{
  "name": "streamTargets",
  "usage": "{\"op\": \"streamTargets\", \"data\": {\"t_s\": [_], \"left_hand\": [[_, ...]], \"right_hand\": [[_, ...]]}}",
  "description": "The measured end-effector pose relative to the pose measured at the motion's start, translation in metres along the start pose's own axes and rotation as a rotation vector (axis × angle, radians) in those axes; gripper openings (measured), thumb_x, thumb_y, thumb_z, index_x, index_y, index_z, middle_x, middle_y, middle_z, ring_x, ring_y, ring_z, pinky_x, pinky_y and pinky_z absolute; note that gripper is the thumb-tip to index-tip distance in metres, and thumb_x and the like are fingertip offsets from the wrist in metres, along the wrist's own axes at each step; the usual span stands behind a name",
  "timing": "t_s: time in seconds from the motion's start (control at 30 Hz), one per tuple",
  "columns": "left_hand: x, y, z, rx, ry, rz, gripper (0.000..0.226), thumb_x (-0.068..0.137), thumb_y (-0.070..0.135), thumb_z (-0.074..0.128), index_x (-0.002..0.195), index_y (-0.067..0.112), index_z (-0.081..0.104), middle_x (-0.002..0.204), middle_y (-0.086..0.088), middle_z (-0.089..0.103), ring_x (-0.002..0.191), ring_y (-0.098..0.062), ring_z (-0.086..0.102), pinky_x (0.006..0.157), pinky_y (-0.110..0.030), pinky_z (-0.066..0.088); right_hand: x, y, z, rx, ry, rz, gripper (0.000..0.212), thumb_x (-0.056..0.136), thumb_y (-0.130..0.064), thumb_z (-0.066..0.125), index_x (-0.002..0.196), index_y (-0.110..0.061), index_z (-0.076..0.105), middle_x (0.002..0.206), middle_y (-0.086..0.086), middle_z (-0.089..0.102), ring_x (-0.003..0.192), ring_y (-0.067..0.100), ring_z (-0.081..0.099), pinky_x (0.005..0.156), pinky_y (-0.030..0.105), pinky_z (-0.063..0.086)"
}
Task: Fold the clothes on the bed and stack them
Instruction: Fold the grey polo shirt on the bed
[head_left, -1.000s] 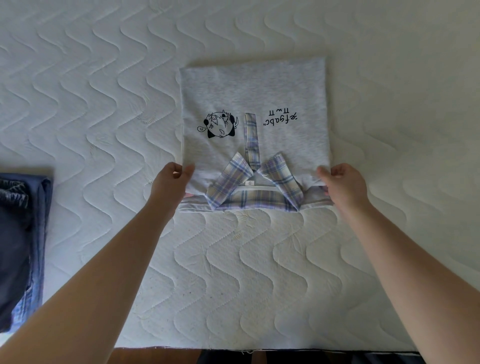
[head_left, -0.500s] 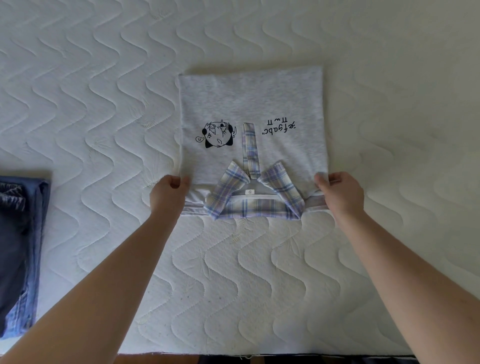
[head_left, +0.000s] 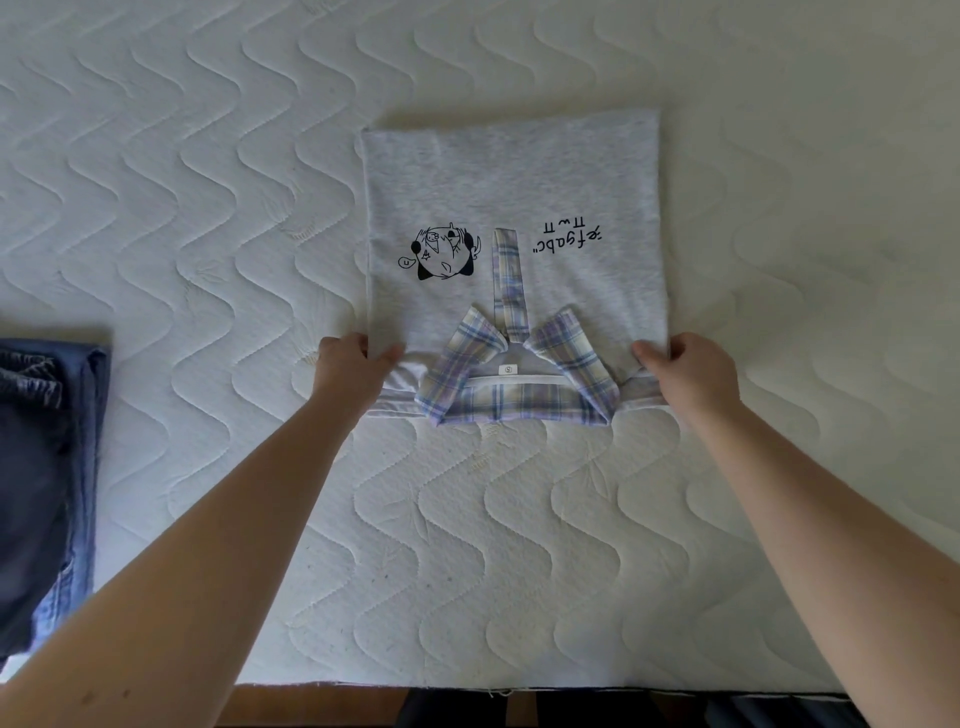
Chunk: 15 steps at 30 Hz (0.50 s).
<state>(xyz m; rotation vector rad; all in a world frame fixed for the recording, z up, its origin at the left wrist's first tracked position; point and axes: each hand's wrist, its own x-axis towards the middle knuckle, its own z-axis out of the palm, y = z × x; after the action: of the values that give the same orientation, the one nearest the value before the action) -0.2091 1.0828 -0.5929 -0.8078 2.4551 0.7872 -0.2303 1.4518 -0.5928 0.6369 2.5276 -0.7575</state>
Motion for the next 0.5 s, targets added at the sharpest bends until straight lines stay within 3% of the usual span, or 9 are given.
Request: {"op": "streamTargets", "data": {"t_s": [0.1,0.2,0.33,0.5], "left_hand": [[-0.002,-0.008,-0.004,-0.127,-0.015,0.024,0.039,0.087,0.048,0.065,0.099,0.011,0.062,0.091,-0.004,0.063,0.074,-0.017,0.056,0.058,-0.026,0.040],[-0.002,-0.014,-0.006,-0.404,-0.109,-0.005,0.037,0.088,0.050,0.065,0.100,0.016,0.061,0.092,-0.002,0.067,0.085,-0.022,0.063,0.067,-0.030,0.048],[-0.002,-0.022,0.001,-0.647,-0.200,-0.100,0.034,0.091,0.048,0.062,0.095,0.014,0.069,0.100,-0.015,0.072,0.098,-0.035,0.068,0.091,-0.047,0.054],[-0.001,-0.025,0.009,-0.812,-0.188,-0.242,0.023,0.099,0.035,0.054,0.089,0.020,0.070,0.094,-0.007,0.075,0.085,-0.026,0.073,0.077,-0.040,0.060]], "right_hand": [[0.002,-0.004,-0.007,-0.008,-0.039,-0.011,0.042,0.087,-0.047,0.064,0.076,-0.006,0.061,0.070,0.008,0.062,0.066,0.026,0.058,0.055,0.030,0.039],[0.000,-0.006,-0.004,0.182,-0.086,0.017,0.035,0.087,-0.047,0.065,0.079,-0.013,0.061,0.069,0.000,0.062,0.058,0.012,0.055,0.044,0.018,0.037],[-0.006,-0.002,0.004,0.386,-0.089,0.055,0.035,0.091,-0.043,0.062,0.092,-0.009,0.068,0.086,0.011,0.068,0.077,0.025,0.064,0.065,0.030,0.046],[-0.006,0.008,0.008,0.648,-0.170,0.174,0.030,0.090,-0.038,0.066,0.097,-0.009,0.070,0.100,0.017,0.071,0.091,0.031,0.068,0.087,0.046,0.054]]}}
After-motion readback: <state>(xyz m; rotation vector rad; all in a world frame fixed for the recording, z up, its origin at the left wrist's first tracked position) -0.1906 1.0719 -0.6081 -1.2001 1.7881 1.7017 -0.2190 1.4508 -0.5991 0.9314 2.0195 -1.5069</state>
